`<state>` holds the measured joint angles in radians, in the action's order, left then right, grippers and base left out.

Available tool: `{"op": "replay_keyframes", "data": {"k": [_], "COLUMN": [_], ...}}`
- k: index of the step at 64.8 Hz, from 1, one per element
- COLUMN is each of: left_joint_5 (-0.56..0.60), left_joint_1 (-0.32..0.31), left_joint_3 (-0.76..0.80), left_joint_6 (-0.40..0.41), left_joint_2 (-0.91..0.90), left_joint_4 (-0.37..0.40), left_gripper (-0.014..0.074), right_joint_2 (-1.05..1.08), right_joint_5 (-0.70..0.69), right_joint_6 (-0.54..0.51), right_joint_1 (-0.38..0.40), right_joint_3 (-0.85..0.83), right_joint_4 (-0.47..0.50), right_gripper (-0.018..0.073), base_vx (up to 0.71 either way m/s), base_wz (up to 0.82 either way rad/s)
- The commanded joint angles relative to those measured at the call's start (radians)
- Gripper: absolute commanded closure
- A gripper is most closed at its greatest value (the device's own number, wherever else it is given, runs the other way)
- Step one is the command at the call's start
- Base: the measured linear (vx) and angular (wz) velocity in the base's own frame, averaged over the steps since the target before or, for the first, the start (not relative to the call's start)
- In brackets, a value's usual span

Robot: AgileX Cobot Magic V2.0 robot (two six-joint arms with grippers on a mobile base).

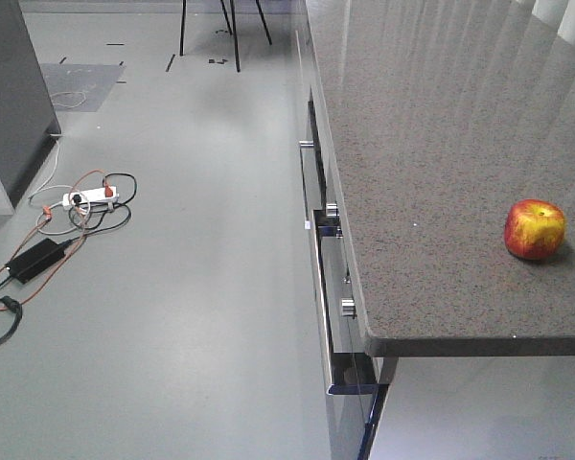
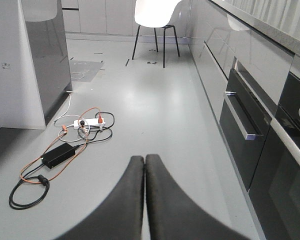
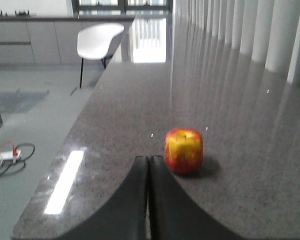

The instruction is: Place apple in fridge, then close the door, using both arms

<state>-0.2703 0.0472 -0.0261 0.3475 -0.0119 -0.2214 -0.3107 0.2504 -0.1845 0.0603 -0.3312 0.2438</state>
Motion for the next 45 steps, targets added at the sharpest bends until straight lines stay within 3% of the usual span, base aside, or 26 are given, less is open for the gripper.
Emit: {"op": "replay_keyframes", "data": {"k": [1, 22, 45], "left_joint_5": [0.078, 0.078, 0.078], "left_joint_1": [-0.002, -0.002, -0.002], "left_joint_3": [-0.021, -0.021, -0.021], "left_joint_6": [0.006, 0.006, 0.006], "left_joint_2": [-0.013, -0.013, -0.013], "left_joint_4": [0.004, 0.004, 0.004], "left_gripper": [0.0602, 0.0602, 0.0602], "right_joint_2": [-0.106, -0.226, -0.226], "right_joint_5": [-0.008, -0.037, -0.047], "right_joint_6": [-0.007, 0.014, 0.005], "right_joint_1": [0.005, 0.005, 0.005], "right_joint_3": [-0.073, -0.098, -0.098], "right_joint_4": [-0.002, 0.051, -0.009], "right_gripper": [0.0568, 0.0568, 0.0526], "base_vx": [0.00, 0.00, 0.00], "base_wz": [0.00, 0.00, 0.00]}}
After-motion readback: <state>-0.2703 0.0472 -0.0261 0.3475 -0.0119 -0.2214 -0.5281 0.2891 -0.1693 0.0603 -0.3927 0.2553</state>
